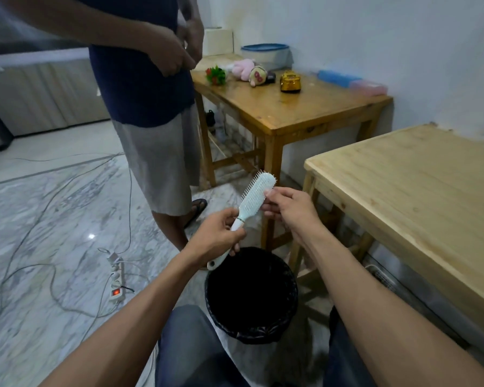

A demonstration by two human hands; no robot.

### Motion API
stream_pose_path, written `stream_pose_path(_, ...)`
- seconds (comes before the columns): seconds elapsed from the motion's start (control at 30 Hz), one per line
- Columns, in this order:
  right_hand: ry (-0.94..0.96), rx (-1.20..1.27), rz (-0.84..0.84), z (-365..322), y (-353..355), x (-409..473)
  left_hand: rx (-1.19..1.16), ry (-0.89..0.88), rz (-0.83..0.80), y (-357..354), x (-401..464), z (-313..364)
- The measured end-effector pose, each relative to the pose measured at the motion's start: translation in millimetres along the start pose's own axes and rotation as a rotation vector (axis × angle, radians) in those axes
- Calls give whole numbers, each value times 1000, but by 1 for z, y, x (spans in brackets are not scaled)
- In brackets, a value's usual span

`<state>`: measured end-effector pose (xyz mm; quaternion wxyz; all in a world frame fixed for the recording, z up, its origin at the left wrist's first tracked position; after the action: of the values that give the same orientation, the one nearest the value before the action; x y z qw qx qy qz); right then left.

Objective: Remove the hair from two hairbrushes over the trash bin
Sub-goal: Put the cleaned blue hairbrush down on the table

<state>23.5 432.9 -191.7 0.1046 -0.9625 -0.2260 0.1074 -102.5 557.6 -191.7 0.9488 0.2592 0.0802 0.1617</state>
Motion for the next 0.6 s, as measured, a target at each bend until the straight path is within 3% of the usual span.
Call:
stream_pose_path(0.4, 216, 31, 199, -116, 84, -26, 237, -319, 167, -17, 13, 133)
stream_pose_path(0.6, 285, -14, 335, -158, 146, -59, 296, -432, 108, -66, 14, 189)
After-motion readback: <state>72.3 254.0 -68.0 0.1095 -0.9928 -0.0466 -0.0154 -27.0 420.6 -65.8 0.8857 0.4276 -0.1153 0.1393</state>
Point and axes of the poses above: each hand's wrist, its own x-axis towards the middle knuckle, its own y-axis out of the back of the hand, z = x × y, the point moved 8 cm from there along x, towards the middle knuckle, and after that the axes turned 10 degrees about x, right-handed, at the moved point
